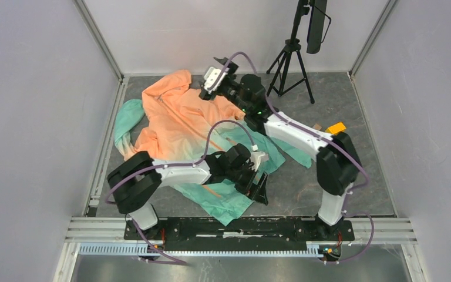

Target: Zip up the jacket

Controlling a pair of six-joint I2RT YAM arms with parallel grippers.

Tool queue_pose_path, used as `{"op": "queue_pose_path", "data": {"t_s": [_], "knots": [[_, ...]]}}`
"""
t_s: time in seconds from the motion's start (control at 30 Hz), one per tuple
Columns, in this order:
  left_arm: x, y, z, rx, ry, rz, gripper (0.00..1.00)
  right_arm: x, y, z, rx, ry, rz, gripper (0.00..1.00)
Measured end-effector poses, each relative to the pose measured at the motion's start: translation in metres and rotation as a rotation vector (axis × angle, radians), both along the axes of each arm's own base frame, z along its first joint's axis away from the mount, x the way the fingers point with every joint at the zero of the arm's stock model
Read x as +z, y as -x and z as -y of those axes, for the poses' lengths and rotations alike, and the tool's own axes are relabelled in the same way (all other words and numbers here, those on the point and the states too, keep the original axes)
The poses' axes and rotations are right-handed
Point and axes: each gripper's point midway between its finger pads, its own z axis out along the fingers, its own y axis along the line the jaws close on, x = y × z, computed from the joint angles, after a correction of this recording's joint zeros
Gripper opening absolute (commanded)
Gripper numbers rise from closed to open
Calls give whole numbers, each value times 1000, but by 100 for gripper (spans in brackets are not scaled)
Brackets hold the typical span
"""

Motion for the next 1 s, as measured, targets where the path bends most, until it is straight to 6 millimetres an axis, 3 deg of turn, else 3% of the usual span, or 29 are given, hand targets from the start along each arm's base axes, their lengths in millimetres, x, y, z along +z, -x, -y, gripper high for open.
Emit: {"op": "queue_pose_path", "data": {"t_s": [0.17,0.3,0.47,0.57,0.67,0.77,0.83,1.0], "knots": [[29,5,-12,9,43,36,100,-5,18,58,-133,-55,-185,98],[62,9,-21,12,109,87,100,-40,37,100,-244,-71,-382,98],[115,4,-37,60,202,218,100,-101,90,143,-290,-42,-620,98],[147,-8,-51,138,218,317,100,-116,129,167,-285,-65,-693,98],[195,-24,-70,253,263,444,100,-105,166,191,-250,-134,-692,98],[244,-38,-97,385,326,569,100,-70,194,214,-218,-234,-630,98],[274,-43,-120,473,368,646,100,-51,205,227,-214,-284,-586,98],[326,-49,-170,636,432,778,100,-14,228,264,-261,-378,-496,98]]}}
